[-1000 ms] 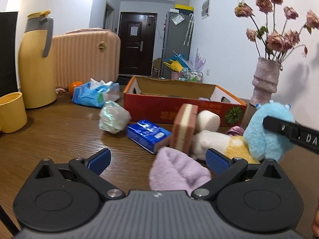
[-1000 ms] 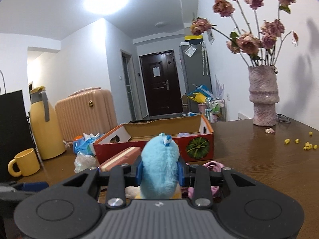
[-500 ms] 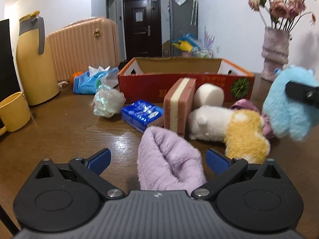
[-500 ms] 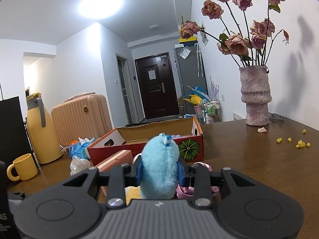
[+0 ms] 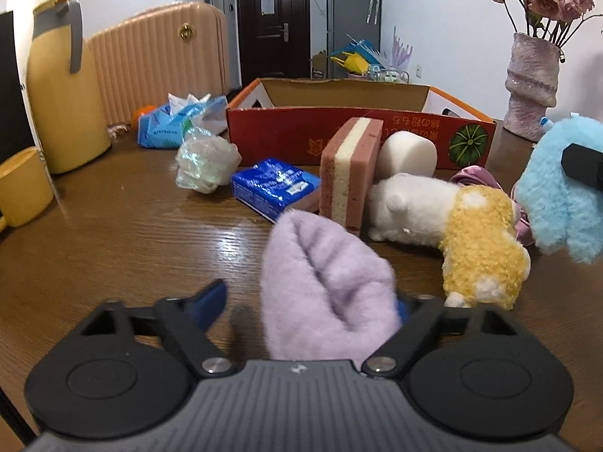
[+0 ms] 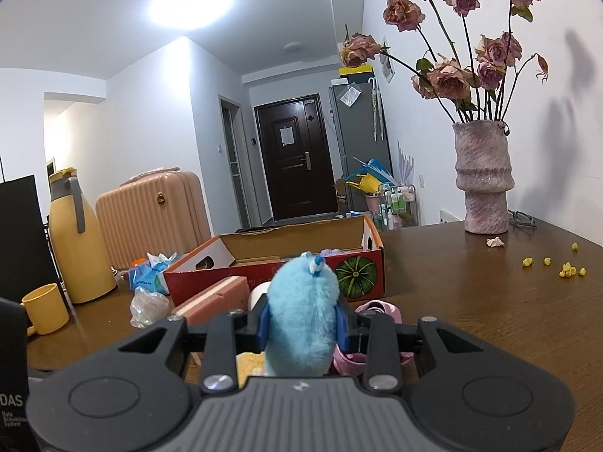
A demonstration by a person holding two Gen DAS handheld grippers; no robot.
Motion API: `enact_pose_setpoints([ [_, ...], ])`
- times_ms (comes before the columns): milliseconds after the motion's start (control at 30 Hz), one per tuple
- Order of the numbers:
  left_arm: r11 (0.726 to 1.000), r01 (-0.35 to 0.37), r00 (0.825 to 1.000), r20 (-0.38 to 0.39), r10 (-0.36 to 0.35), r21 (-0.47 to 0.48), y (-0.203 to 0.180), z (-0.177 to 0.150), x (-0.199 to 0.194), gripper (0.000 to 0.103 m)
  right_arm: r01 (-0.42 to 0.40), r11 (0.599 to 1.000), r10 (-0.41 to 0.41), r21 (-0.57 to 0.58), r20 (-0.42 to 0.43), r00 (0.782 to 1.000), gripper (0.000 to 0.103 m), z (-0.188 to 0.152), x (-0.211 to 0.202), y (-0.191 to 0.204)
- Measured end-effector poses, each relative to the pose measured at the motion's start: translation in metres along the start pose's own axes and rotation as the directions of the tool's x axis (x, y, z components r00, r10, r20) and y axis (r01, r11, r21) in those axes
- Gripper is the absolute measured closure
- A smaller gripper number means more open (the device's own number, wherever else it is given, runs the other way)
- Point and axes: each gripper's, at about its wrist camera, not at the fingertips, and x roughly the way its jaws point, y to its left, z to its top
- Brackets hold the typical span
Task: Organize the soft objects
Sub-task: 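Lift the light-blue plush with the right gripper while the left gripper grasps the lilac slipper, then carry the light-blue plush and lilac slipper over the cardboard box with both grippers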
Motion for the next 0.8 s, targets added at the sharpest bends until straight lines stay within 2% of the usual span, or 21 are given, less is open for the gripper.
enact_pose_setpoints([
  [67, 1.000, 0.022, 1.000, -0.015, -0.022, -0.010, 0.002, 0.000, 0.002, 0.058, 0.000, 1.000, 0.000, 0.000, 0.000, 1.000, 0.071, 0.000, 0.000, 0.000],
  [167, 0.998, 0.054, 0.998, -0.029, -0.055, -0.025, 0.005, 0.000, 0.004, 0.065, 0.001, 1.000, -0.001, -0.001, -0.001, 1.000, 0.071, 0.000, 0.000, 0.000],
  [400, 0.995, 0.078, 0.997, -0.012, -0.079, -0.057, 0.012, 0.001, 0.000, 0.066, 0.006, 1.000, -0.006, -0.003, -0.006, 1.000, 0.071, -0.003, 0.001, 0.000],
  [800, 0.993, 0.104, 0.992, 0.070, -0.100, -0.056, 0.019, 0.004, -0.016, 0.067, 0.023, 1.000, -0.023, -0.007, -0.003, 1.000, 0.071, -0.001, 0.003, -0.001],
])
